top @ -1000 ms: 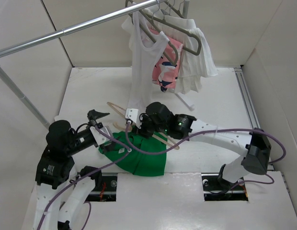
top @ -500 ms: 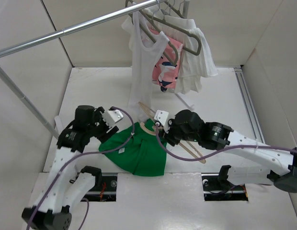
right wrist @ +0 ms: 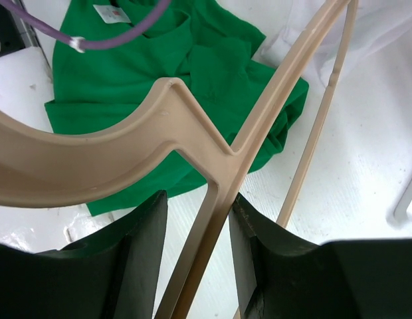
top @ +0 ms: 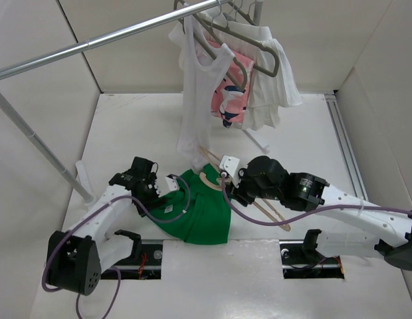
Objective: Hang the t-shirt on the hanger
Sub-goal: Place tshirt on hanger
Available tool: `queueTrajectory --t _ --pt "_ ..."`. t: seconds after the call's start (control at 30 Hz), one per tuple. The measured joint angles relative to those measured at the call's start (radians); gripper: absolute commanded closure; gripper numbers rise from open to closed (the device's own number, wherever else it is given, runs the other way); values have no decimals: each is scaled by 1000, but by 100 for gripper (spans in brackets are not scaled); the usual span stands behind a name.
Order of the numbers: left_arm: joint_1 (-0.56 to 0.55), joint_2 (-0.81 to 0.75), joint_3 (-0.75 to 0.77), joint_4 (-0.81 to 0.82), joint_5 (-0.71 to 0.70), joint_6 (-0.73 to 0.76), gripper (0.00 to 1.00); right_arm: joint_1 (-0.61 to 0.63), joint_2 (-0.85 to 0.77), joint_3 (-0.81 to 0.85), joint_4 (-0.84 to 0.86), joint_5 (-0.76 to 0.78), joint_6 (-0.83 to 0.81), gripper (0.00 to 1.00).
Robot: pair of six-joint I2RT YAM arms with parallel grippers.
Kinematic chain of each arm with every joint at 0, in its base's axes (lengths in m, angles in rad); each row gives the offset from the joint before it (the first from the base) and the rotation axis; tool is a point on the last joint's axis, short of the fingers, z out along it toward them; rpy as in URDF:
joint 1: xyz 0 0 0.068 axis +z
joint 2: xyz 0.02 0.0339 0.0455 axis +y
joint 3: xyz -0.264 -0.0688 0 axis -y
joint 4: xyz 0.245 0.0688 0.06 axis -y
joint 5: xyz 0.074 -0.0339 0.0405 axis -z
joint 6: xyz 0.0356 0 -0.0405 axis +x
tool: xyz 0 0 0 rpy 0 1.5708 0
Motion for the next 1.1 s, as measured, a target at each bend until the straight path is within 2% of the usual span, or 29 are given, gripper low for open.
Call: queueTrajectory --t 0.13,0.23,0.37,0.47,0.53,0.63,0.8,0.97,1.1 --pt "0 41 -9 41 -33 -15 41 0 4 0 13 -17 0 100" --pt "0 37 -9 31 -30 -14 34 0 13 0 13 -21 -1 100" --pt "0 -42 5 -4 -29 -32 30 0 27 0 12 -20 -5 100" --pt "1 -117 77 -45 20 -46 27 0 48 0 12 -21 -8 100" --pt "1 -154 132 -67 69 -39 26 0 63 0 11 -22 -9 100" --pt "-10 -182 128 -79 87 -24 27 0 79 0 12 -24 -9 100" --pt "-29 -103 46 -120 56 -16 30 0 88 0 12 -31 -16 100" --pt "-42 -53 36 -127 54 -17 29 0 91 2 14 -32 -18 100" --pt "-55 -26 36 -114 34 -18 33 0 95 2 16 -34 -20 100"
